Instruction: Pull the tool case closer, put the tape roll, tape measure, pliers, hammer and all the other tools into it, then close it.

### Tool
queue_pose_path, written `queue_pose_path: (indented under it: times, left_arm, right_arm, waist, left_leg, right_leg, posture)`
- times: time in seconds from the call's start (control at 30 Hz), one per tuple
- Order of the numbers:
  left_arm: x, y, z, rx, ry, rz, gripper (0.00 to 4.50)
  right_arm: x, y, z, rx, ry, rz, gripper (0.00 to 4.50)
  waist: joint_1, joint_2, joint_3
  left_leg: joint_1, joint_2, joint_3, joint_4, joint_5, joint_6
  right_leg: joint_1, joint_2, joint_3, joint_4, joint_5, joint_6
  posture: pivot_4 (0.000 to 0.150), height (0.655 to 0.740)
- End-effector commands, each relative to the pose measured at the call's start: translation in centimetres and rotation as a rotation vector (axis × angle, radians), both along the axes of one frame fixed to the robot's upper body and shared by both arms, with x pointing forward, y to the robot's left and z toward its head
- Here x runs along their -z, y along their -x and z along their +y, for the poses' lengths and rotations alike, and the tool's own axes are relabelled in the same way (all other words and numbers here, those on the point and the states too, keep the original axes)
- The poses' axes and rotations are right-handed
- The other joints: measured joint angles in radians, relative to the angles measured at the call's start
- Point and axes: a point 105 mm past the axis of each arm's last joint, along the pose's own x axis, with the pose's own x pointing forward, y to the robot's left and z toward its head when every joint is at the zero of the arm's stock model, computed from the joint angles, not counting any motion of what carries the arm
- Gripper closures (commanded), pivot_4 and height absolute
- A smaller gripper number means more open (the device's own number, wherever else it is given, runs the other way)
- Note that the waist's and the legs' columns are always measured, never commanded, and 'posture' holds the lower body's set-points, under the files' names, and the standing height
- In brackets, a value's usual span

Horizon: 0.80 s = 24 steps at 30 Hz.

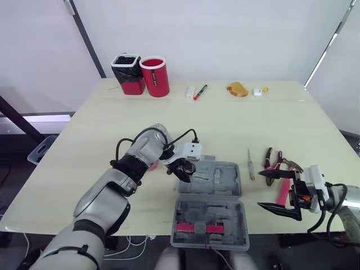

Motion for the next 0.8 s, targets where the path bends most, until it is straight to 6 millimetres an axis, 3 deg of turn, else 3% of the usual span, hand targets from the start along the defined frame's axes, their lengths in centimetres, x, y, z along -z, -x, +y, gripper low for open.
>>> queue_pose_path:
  times: [0.03, 0.37, 0.47, 0.57, 0.8]
  left_arm:
    - [-2.2, -0.6, 0.4, -0.002, 0.076, -0.052, 2.14]
    - [-1.4, -0.7, 2.8, -0.105, 0.369, -0.012, 2.14]
    - [-1.3, -0.6, 3.1, -0.110, 0.450, -0.011, 2.94]
    - [-1.4, -0.9, 2.8, -0.092, 0.519, -0.069, 4.12]
    - [-0.7, -1.1, 2.6, -0.112, 0.624, -0.059, 4.12]
  right_arm:
    - [-0.6, -0.2, 0.2, 0.001, -0.012, -0.041, 0.00]
    - [-0.1, -0.2, 0.4, 0.028, -0.028, -0.045, 0.00]
    - [-0.1, -0.2, 0.5, 0.035, -0.032, -0.049, 0.00]
    - [-0.1, -0.2, 0.7, 0.041, -0.031, -0.055, 0.00]
    - [0.0, -0.2, 0.8, 0.059, -0.036, -0.064, 0.00]
  waist:
    - [-0.001, 0.000, 0.000]
    - [-0.001, 0.000, 0.000]
    - [0.000, 0.000, 0.000]
    - [0.004, 0.000, 0.000]
    - [0.001, 0.000, 0.000]
  left_leg:
    - [0.000, 0.000, 0.000, 0.000, 0.000, 0.000]
    - [0.000, 0.000, 0.000, 0.000, 0.000, 0.000]
    - [0.000, 0.000, 0.000, 0.000, 0.000, 0.000]
    - [0.000, 0.000, 0.000, 0.001, 0.000, 0.000]
    - [-0.001, 0.000, 0.000, 0.001, 0.000, 0.000]
  right_leg:
    - [0.000, 0.000, 0.000, 0.000, 0.000, 0.000]
    - [0.000, 0.000, 0.000, 0.000, 0.000, 0.000]
    - [0.000, 0.000, 0.000, 0.000, 0.000, 0.000]
    - [0.000, 0.000, -0.001, 0.000, 0.000, 0.000]
    - [0.000, 0.000, -0.001, 0.001, 0.000, 0.000]
  posture:
    - [0.150, 0.7400]
    - [0.150, 0.7400]
    - [0.150, 0.7400]
    - [0.150, 0.7400]
    - [0.150, 0.7400]
